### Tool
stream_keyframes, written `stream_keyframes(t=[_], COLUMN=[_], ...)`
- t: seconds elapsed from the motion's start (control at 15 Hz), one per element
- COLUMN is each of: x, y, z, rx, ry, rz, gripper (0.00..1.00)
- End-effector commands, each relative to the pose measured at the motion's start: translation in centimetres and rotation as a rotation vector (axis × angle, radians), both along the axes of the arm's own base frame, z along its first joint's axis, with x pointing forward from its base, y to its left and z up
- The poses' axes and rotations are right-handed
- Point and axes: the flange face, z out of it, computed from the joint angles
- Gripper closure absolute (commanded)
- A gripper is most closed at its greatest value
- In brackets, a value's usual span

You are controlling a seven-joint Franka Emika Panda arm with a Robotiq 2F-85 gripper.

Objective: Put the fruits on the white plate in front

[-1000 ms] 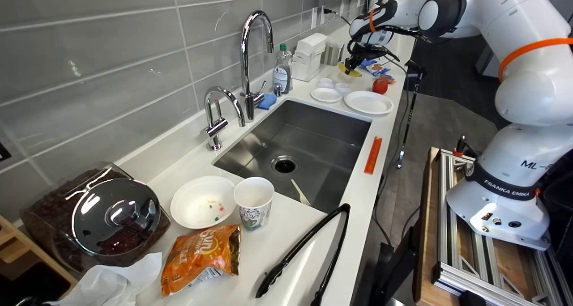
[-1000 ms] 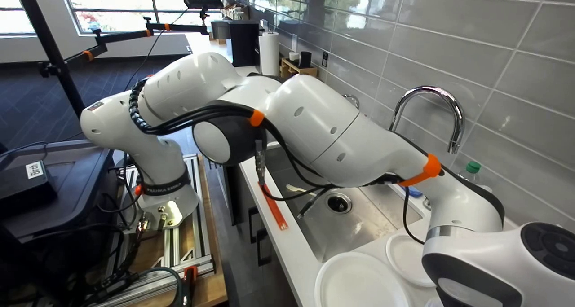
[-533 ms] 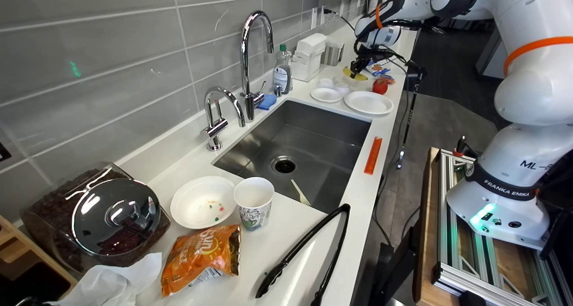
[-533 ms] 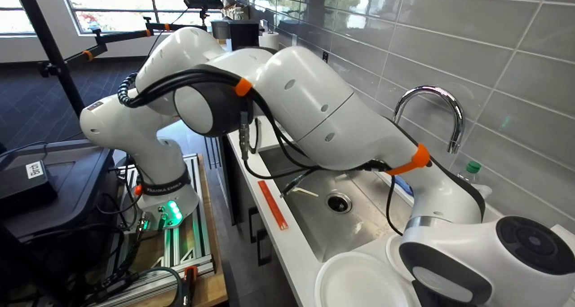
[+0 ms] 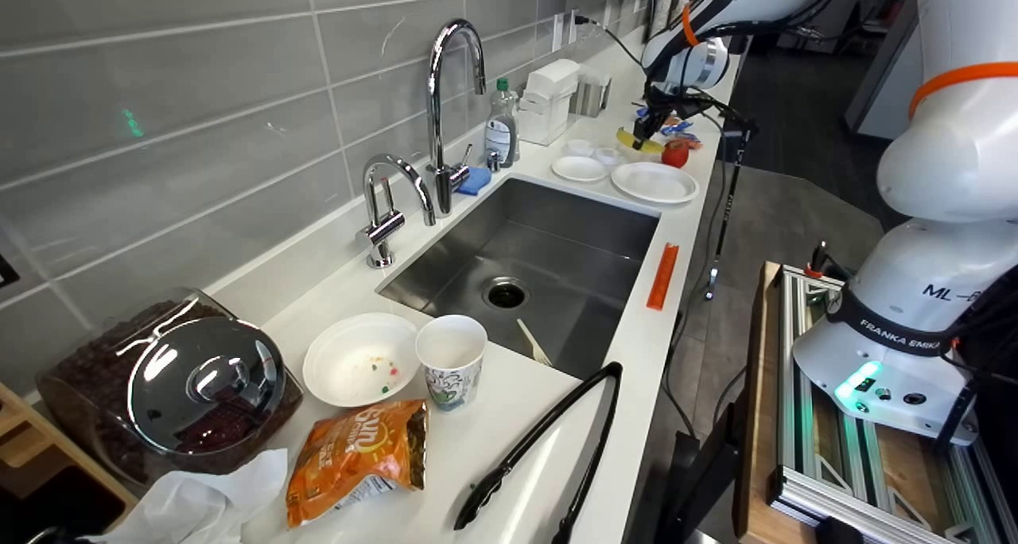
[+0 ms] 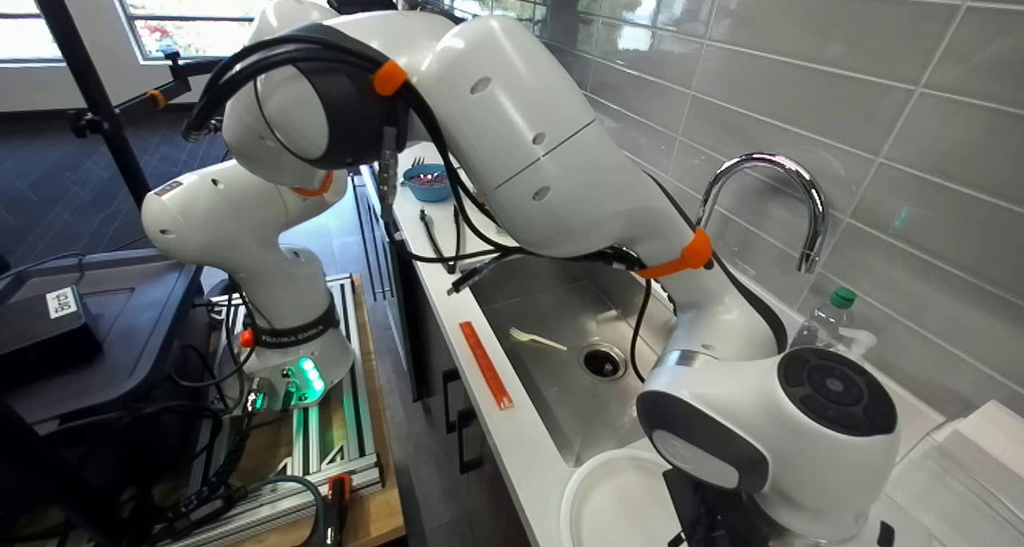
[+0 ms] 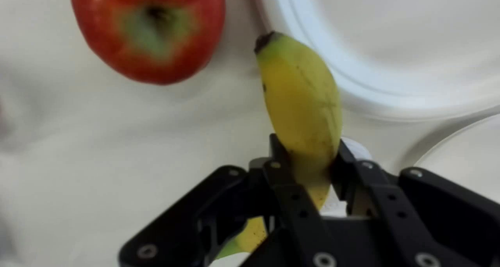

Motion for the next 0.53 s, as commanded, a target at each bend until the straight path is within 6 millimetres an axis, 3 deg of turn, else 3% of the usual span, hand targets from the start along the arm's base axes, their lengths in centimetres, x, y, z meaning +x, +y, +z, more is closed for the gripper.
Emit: stream_keyframes(t=[0.0,0.47], x=[-3.9,-8.7], y=[2.9,5.6], z=[0.9,0.7], rx=[0.001,0.014], ry=[-0.006,0.029], rz=[0.043,0.124], gripper=[0.76,0.76])
